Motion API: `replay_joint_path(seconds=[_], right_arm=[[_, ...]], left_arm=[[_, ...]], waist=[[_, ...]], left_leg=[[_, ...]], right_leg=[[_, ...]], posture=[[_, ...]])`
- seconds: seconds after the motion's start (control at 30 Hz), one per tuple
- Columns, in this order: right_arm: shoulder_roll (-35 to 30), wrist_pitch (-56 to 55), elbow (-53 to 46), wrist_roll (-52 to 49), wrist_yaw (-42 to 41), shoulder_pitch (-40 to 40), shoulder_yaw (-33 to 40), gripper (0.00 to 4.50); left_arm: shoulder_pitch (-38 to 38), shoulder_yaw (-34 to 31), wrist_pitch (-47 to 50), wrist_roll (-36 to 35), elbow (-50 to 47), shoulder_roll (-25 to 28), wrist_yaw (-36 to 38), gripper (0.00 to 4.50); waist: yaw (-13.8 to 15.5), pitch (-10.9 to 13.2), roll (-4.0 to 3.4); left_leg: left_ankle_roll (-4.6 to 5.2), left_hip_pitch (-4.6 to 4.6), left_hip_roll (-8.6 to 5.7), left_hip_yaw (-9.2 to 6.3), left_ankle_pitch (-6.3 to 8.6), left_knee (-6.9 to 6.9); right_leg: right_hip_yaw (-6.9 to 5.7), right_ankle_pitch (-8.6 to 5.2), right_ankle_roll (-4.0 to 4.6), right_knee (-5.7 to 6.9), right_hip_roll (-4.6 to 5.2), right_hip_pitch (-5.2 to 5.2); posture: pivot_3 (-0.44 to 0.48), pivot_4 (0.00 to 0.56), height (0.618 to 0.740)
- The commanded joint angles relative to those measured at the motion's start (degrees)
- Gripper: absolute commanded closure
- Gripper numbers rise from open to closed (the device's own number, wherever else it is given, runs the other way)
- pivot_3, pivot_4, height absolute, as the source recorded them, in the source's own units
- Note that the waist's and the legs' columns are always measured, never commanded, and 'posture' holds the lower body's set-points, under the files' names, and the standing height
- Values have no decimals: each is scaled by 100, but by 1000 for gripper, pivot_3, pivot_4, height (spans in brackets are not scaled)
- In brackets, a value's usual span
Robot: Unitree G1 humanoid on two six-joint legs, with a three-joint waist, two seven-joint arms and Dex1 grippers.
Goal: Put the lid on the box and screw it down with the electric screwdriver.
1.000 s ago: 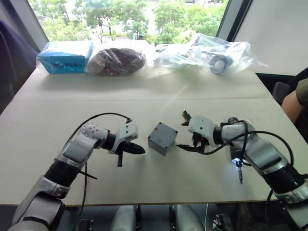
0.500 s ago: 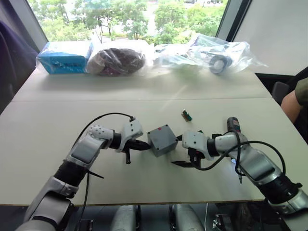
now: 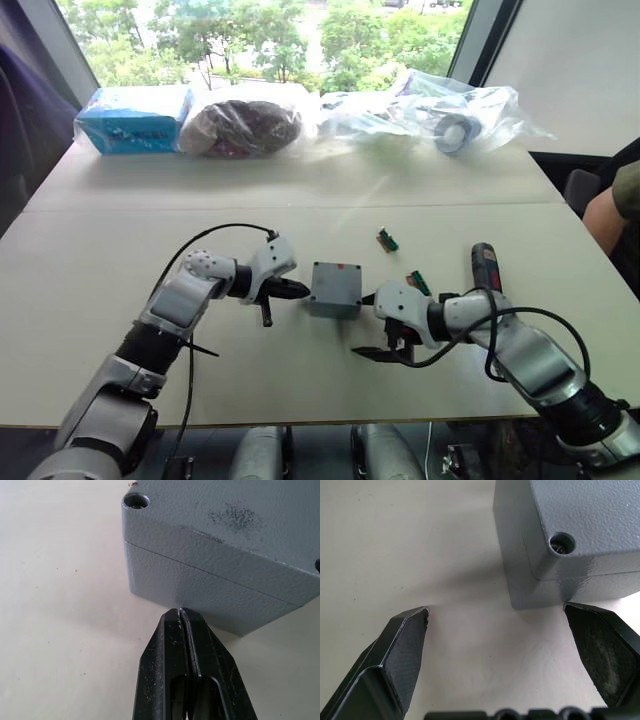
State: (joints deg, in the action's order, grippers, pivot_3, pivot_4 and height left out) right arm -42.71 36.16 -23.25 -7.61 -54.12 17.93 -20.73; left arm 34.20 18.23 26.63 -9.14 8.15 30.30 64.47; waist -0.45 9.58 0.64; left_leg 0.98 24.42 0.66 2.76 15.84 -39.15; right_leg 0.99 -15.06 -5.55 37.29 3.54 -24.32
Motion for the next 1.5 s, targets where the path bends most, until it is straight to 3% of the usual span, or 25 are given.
replay_joint_path(seconds=[0.03, 0.3, 0.53, 0.67, 0.83, 1.03, 1.13, 1.27, 1.5], right_arm=[[104, -36, -321, -99, 22, 33, 75, 21], [-89, 6, -105, -236, 49, 180, 676, 21], [-596, 749, -412, -1116, -364, 137, 1639, 21], [-208, 1068, 368, -1435, 226, 711, 2406, 21], [482, 714, 1777, -787, 1386, 1360, 2254, 21], [1084, 229, 2758, -589, 1704, 1655, 2097, 21], [1213, 40, 3002, -532, 1722, 1718, 2012, 611], [1334, -89, 3155, -500, 1722, 1749, 1956, 2086], [1491, -414, 3713, -286, 1806, 1885, 1882, 2086]], left_arm=[[97, -101, -76, -110, -169, -93, 37, 4500], [-77, -51, 353, -321, -658, 309, 494, 4500], [232, -457, 371, -489, -336, 480, 504, 4500], [733, -975, 759, -1009, -225, 510, 654, 4500], [1111, -1108, 1077, -1340, -420, 367, 639, 4500], [1062, -768, 744, -973, -620, 393, 479, 4500], [955, -694, 669, -893, -659, 448, 484, 4500], [849, -698, 655, -869, -672, 478, 482, 4500], [774, -690, 680, -888, -709, 472, 412, 4500]], waist=[[0, 0, 0], [-2, 0, 0], [15, 0, 0], [-9, 2, 3], [-20, 0, 1], [-19, 0, 1], [-29, 0, 1], [-29, 0, 1], [-28, 0, 0]], left_leg=[[0, 0, 0, 0, 0, 0], [0, 0, 0, 0, 0, 0], [0, 0, 0, 0, 0, 0], [0, 0, 1, -1, 0, 0], [-1, -1, 2, 0, 0, 1], [-2, 0, 0, 4, -1, 3], [-2, 0, 0, 5, -1, 3], [-2, -1, 1, 5, -1, 3], [-2, 0, 0, 5, -1, 3]], right_leg=[[0, 0, 0, 0, 0, 0], [0, 0, 0, 0, 0, 0], [0, 0, 0, -1, 0, 1], [-1, 0, 0, 1, -1, 0], [0, 0, 0, 0, -3, 0], [3, 0, 0, 0, -1, -1], [4, 0, 0, 0, -1, -1], [4, 0, 0, 1, -2, -1], [4, 0, 0, 0, -1, -1]], posture=[[0, 150, 740], [0, 150, 740], [0, 150, 740], [0, 150, 740], [0, 150, 740], [0, 150, 740], [0, 150, 740], [0, 150, 740], [0, 150, 740]])
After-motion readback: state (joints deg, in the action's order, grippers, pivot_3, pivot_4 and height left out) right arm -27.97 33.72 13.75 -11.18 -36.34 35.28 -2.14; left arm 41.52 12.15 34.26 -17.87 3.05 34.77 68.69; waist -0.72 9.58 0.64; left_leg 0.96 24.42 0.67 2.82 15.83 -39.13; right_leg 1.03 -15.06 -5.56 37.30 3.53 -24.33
